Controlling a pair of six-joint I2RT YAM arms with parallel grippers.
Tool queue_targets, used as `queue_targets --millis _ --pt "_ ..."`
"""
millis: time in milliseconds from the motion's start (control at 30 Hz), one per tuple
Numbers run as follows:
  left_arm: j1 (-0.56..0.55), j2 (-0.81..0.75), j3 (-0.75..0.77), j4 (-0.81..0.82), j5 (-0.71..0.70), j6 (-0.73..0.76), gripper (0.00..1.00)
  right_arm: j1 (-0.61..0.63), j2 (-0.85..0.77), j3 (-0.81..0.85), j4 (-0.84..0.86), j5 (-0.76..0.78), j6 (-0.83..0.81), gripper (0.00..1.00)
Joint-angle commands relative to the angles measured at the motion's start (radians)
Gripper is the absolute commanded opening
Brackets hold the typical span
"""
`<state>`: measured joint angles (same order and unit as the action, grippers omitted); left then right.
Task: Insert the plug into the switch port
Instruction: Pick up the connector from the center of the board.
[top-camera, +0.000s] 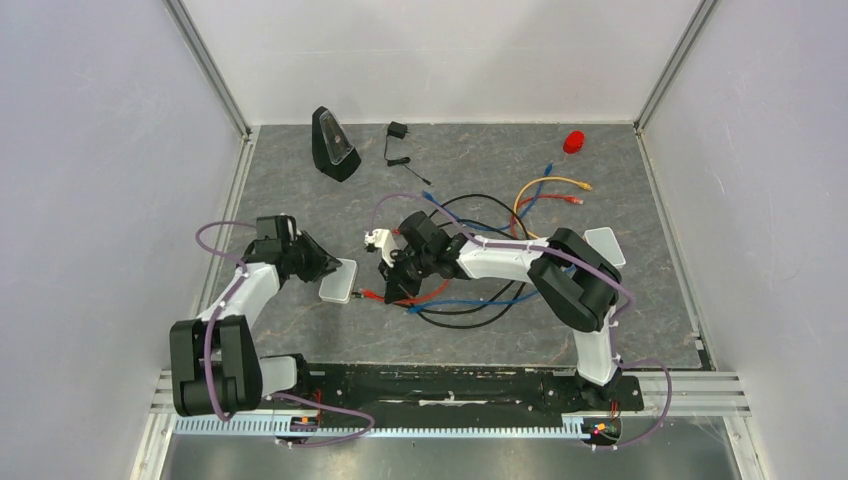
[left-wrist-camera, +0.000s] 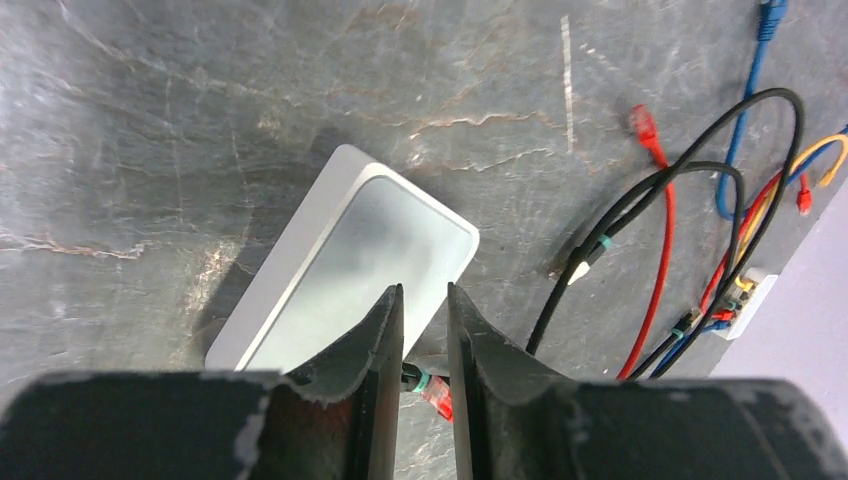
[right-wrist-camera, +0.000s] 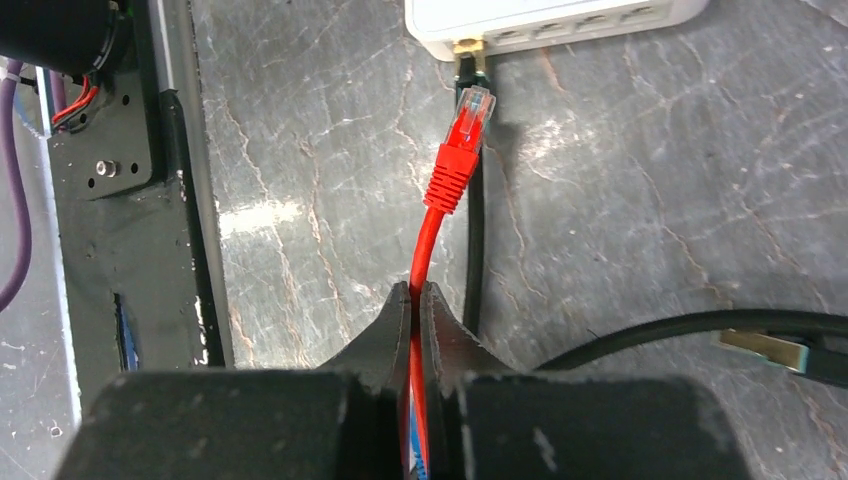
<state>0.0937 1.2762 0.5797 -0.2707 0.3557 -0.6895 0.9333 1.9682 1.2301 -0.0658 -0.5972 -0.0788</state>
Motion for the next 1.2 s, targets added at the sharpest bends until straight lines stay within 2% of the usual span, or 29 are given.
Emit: queue_targets --millis 0,100,200,267,400,633,900,1167 --pt "-0.002 -0.087 0.094 -0.088 -0.059 0.085 0.29 -0.009 -0.059 0.008 0.014 -0.025 -0.005 0.00" --pt "-0.002 -0.112 0.093 -0.087 0.000 0.114 0.29 -0.012 -0.086 -0.005 0.040 0.067 -0.048 0.00" --pt "0.000 -0.107 0.126 -0.145 -0.052 0.165 0.29 -0.022 -0.058 0.035 0.016 0.158 -0.117 0.00" --pt "0.011 -0.079 0.160 -0.191 -0.093 0.189 0.30 -0.031 -0.018 0.091 -0.032 0.144 -0.183 0.00" --pt "0.037 -0.005 0.209 -0.224 -0.063 0.193 0.30 -0.031 0.039 0.160 -0.110 0.138 -0.326 0.00" --pt "0.060 0.132 0.279 -0.269 -0.043 0.250 0.30 -0.031 0.090 0.213 -0.168 0.117 -0.477 0.00" --pt "0.061 0.189 0.281 -0.299 -0.027 0.288 0.29 -0.027 0.122 0.234 -0.212 0.033 -0.550 0.00" --pt "0.061 0.191 0.284 -0.337 -0.024 0.328 0.30 -0.013 0.156 0.258 -0.206 0.030 -0.595 0.00"
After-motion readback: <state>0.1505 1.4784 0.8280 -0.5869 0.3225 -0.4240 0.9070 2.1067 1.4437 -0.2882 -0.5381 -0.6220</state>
